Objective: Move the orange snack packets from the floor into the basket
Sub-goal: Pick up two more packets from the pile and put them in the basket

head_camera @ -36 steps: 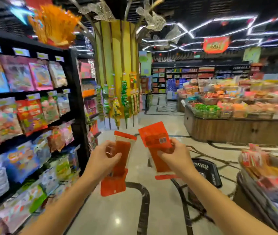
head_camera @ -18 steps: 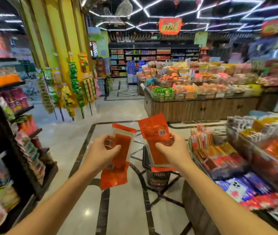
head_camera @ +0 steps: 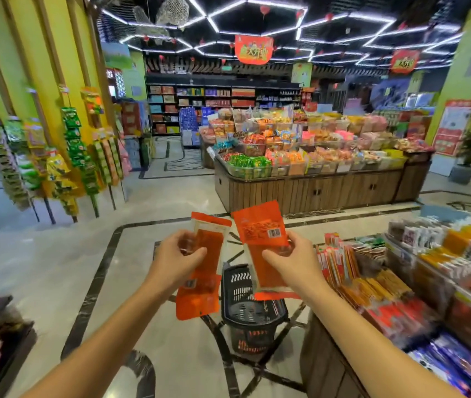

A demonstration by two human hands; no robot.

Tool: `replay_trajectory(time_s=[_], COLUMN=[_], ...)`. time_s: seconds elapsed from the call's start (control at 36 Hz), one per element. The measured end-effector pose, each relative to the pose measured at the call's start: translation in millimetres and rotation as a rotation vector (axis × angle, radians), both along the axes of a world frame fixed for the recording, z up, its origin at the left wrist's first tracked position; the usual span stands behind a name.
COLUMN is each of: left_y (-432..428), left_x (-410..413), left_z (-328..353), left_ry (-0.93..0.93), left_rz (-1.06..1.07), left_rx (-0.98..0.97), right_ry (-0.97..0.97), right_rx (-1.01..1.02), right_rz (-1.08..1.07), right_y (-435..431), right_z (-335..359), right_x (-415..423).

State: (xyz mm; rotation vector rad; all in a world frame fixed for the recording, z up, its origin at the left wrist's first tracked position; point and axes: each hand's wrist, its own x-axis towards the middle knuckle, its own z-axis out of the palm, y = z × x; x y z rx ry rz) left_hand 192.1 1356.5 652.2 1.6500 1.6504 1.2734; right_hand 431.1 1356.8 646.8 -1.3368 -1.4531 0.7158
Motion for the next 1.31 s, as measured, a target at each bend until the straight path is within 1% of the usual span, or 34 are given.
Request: replay_trajectory(time_s=[0.19, 0.31, 0.53, 0.72, 0.89, 1.11, 1.31], left_y=[87.1, 142.5, 268.1, 376.4, 447.6, 542.5, 633.8], left_x=[2.6, 13.3, 52.1, 83.3, 97.0, 106.3, 107.6], left_z=[-14.2, -25.1, -35.6, -52.8, -90.6, -150.2, -214.7], left_ry=[0.019, 0.031, 0.042, -0.002, -0.057, -0.039, -0.088], left_rz=[-0.057, -0.055, -0.036, -0.025, -0.040, -0.058, -0.074], left_rx=[-0.008, -0.008, -0.023, -0.065, -0.147, -0.242, -0.421], right_ry=[0.021, 0.009, 0.060, 0.058, 0.069, 0.123, 0.158], right_rx=[-0.036, -0.048, -0.085, -0.145, -0.234, -0.380, -0.485], right_rz=[-0.040, -0.051, -0.042, -0.010, 0.002, -0.024, -0.108], right_y=[73.4, 125.9, 263.6, 378.1, 448.7, 536.5, 608.7], right_z=[-9.8, -19.5, -40.0, -65.8, -97.8, -159.8, -213.1], right_x=[7.2, 18.5, 53.8, 83.1, 96.7, 97.8, 96.0])
